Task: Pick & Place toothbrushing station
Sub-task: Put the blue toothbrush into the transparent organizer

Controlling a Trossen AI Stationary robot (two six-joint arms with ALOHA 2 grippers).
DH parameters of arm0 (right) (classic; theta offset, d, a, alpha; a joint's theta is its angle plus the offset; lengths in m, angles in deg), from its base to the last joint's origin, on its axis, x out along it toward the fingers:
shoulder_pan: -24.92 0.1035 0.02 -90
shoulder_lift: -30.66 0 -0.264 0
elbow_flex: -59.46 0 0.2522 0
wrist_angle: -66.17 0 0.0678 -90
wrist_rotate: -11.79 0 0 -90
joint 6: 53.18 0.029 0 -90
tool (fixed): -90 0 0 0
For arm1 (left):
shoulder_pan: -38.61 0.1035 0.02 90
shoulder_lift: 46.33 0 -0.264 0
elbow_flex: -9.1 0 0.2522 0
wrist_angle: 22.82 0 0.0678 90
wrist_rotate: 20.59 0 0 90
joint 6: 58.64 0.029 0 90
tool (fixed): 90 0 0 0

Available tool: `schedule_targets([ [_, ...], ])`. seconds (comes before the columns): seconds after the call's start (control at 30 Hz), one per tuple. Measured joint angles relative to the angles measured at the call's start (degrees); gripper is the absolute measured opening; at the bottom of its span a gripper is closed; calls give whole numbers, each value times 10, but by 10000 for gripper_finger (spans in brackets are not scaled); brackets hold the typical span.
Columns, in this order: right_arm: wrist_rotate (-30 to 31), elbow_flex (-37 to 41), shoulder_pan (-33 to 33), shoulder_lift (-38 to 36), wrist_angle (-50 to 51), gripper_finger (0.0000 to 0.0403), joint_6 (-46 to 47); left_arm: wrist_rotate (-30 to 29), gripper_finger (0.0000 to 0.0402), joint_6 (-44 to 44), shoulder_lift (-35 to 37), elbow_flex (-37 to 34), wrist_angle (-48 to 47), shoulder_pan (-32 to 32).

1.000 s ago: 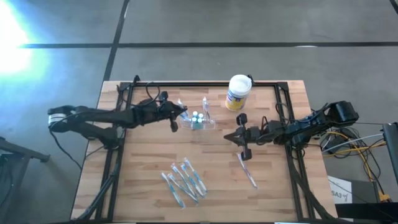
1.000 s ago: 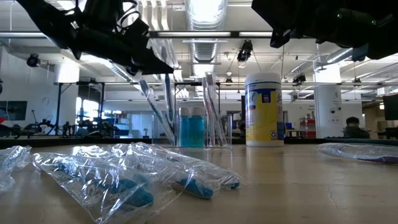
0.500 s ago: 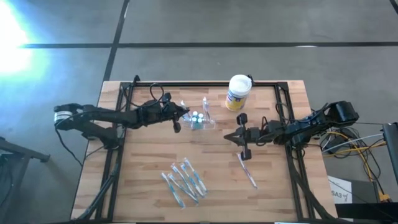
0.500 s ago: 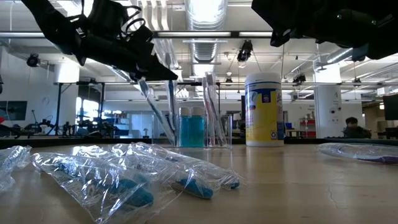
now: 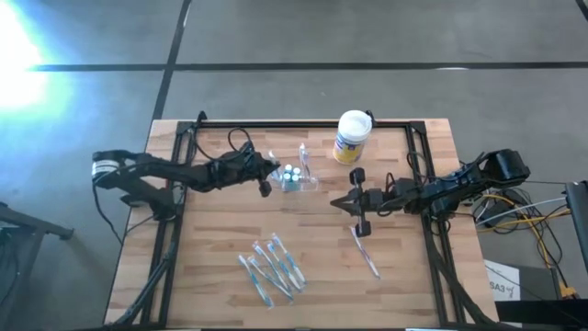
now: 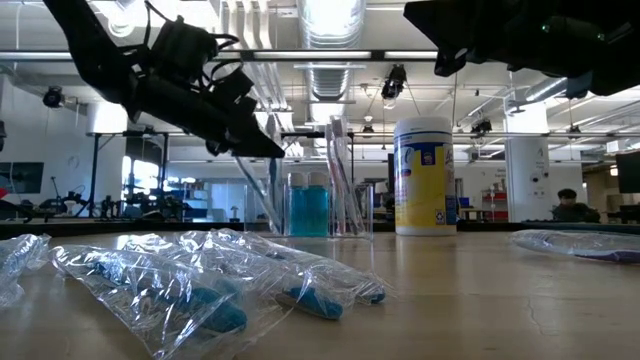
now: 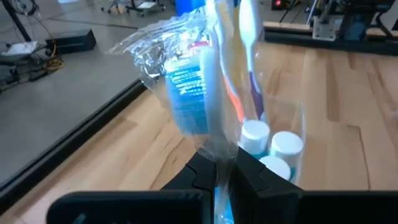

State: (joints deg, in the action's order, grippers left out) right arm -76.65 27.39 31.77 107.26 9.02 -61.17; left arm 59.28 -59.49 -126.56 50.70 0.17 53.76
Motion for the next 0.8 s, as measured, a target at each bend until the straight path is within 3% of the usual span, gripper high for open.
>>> schedule_targets([
  [0.57, 0, 0, 0, 0, 3, 8, 15, -18, 20, -29, -49, 2, 32, 0],
  [0.8, 0, 0, 0, 0, 5, 8, 15, -11, 93, -50, -35, -3, -9, 1],
])
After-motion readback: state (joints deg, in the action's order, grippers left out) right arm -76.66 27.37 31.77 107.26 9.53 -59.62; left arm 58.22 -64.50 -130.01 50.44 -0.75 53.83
